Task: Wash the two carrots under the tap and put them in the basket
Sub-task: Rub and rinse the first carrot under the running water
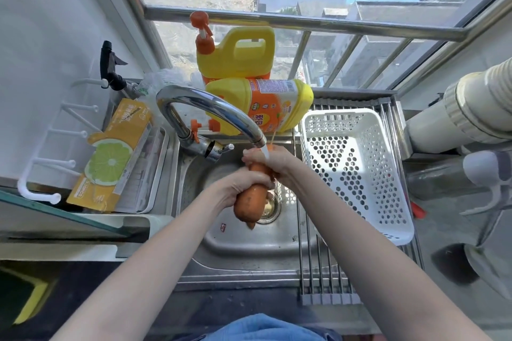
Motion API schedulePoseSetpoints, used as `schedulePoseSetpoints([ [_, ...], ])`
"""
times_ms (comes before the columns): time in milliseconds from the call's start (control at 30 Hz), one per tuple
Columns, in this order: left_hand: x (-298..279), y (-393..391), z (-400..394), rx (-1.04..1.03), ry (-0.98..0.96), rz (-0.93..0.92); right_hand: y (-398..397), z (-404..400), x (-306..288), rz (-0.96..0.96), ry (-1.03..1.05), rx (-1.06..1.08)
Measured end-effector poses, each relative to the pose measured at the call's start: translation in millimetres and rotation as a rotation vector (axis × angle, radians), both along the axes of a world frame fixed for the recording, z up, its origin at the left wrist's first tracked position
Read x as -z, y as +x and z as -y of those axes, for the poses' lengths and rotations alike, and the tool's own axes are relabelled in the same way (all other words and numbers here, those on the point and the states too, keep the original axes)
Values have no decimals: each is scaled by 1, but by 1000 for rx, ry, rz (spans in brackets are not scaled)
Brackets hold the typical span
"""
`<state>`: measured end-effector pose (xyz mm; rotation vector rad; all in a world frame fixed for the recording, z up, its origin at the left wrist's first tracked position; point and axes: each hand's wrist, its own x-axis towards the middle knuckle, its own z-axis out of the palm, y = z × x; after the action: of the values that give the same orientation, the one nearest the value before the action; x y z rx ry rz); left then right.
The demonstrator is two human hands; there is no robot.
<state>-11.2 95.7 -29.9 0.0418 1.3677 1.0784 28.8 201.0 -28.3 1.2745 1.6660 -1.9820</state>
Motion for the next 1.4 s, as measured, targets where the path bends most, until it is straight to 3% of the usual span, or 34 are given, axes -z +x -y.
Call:
schedulePoseSetpoints([
  [133,4,8,7,-134,159,429,5,-4,-2,-82,-286,42],
  [267,14,18,14,-257,339,698,-2,-2,-9,-67,-404,7],
  [400,13,4,17,-136,232,552,-7,2,-13,-79,-372,67],
  [467,9,3,11,-78,87,358,-11,6,-11,-29,-240,98],
  [600,9,20,-5,-166,-125,71,-11,10,-13,60,95,32],
  [733,22,36,-13,-295,-144,21,-2,8,-10,131,237,-50],
  [833,27,48,-19,-253,-193,-177,4,7,-8,154,266,-133],
  [1000,31,55,-22,-334,-136,-362,5,13,-3,145,391,12],
  [1067,25,54,-14,-388,-122,-278,0,15,-4,189,367,-17],
  [1133,16,51,-4,-417,-51,-21,-4,15,-8,172,297,-82],
  [1200,8,46,5,-355,45,173,-7,12,-8,34,22,-73],
  [1300,1,29,9,-296,175,232,-11,1,-10,-107,-304,-5],
  [1400,-2,12,2,-214,175,216,-17,-7,-13,-94,-455,204],
])
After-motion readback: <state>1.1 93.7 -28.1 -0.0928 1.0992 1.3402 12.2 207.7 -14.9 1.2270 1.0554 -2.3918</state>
